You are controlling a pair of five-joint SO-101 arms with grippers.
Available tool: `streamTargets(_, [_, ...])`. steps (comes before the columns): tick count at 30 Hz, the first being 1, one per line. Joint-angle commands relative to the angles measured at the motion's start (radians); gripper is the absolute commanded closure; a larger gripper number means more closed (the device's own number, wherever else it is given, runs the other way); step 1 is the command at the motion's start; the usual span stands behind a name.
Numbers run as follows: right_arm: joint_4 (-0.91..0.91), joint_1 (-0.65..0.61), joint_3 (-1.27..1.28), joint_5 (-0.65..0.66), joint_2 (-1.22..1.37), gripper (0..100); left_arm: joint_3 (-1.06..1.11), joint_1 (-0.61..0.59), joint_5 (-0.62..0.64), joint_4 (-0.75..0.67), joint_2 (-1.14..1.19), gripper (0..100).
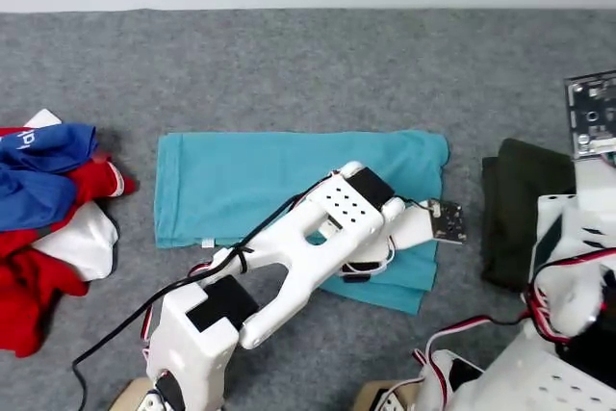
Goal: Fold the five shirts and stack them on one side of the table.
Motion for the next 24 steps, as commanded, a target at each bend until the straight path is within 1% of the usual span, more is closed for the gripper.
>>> streamTargets(1, [0.038, 0.013, 0.000, -0.005, -0.010, 98.9, -0.031, 0.006, 0.040, -0.084, -0.048, 90])
streamTargets(4, [0.038, 0.013, 0.000, -0.006, -0.008, 98.9, -0.031, 0.026, 0.063, -0.138, -0.048, 89])
streamTargets(8, [0.038, 0.013, 0.000, -0.006, -0.005, 98.9, -0.027, 0.055, 0.066, -0.164, -0.044, 89])
streamTargets(18, [0.038, 0.013, 0.000, -0.009, -0.010, 98.9, -0.035, 0.060, 0.064, -0.164, 0.109, 89])
streamTargets(22, [0.038, 0.013, 0.000, -0.009, -0.010, 98.9, -0.074, 0.058, 0.064, -0.157, 0.130, 90])
streamTargets(24, [0.038, 0.013, 0.000, -0.009, -0.010, 98.9, -0.076, 0.061, 0.064, -0.158, 0.126, 92])
